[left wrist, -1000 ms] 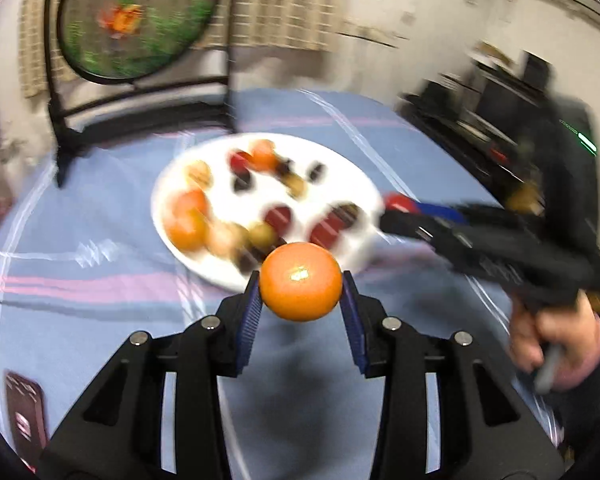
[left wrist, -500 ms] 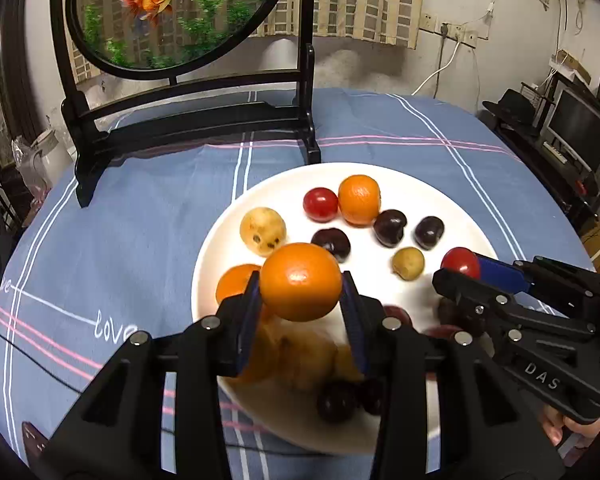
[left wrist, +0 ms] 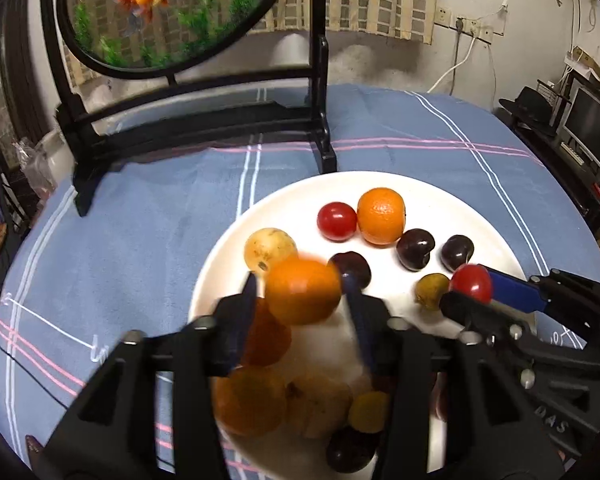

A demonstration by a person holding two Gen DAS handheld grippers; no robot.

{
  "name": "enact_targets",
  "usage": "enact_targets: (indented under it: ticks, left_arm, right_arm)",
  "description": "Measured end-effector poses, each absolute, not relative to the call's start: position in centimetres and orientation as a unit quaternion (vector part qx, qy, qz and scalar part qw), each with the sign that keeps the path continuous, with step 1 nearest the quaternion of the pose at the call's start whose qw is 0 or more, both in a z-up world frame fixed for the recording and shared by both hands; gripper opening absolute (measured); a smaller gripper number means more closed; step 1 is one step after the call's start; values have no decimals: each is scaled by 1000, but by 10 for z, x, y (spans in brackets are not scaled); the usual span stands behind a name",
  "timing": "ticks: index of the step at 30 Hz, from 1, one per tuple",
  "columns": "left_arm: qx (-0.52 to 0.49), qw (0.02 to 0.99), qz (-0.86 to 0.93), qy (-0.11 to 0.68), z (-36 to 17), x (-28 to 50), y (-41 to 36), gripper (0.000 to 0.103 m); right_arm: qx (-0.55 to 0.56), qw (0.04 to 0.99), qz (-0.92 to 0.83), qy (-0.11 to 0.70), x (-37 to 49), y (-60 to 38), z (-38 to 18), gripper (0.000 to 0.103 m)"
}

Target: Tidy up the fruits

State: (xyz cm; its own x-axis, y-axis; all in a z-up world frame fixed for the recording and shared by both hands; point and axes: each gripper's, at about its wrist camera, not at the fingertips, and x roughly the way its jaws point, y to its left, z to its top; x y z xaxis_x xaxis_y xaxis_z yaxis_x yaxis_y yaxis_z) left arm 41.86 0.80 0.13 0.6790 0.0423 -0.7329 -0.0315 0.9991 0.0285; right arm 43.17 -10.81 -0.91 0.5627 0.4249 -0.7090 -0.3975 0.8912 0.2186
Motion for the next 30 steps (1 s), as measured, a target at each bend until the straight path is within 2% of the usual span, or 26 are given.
enact_targets:
  ticks: [1, 2, 3, 6, 8, 11, 12, 19, 30]
  left_arm:
    - [12, 920, 27, 390, 7, 413, 8, 74]
    - [17, 925, 34, 379, 12, 407, 9, 79]
    - [25, 929, 38, 368, 20, 398, 9, 81]
    - [33, 935, 38, 352, 37, 371, 11, 92]
    - [34, 938, 35, 344, 46, 349, 13, 97]
    - [23, 942, 28, 334, 52, 310, 16, 100]
    - [16, 943, 24, 331, 52, 297, 17, 101]
    - [5, 940, 1, 341, 27, 237, 17, 101]
    - [35, 938, -4, 344, 5, 202, 17, 101]
  right_arm:
    - [16, 887, 228, 401, 428, -109, -5, 44]
    - [16, 889, 226, 398, 424, -110, -2, 49]
    - [17, 892, 224, 392, 417, -113, 5, 60]
    - [11, 895, 228, 384, 392, -117, 22, 61]
    - [4, 896, 230, 379, 368, -120, 32, 66]
    - [-6, 902, 237, 361, 329, -124, 39, 96]
    - [-12, 904, 238, 354, 316, -125, 39, 102]
    - [-49, 910, 236, 336, 250, -140, 21, 102]
    - [-49, 899, 238, 364, 226, -145, 3, 102]
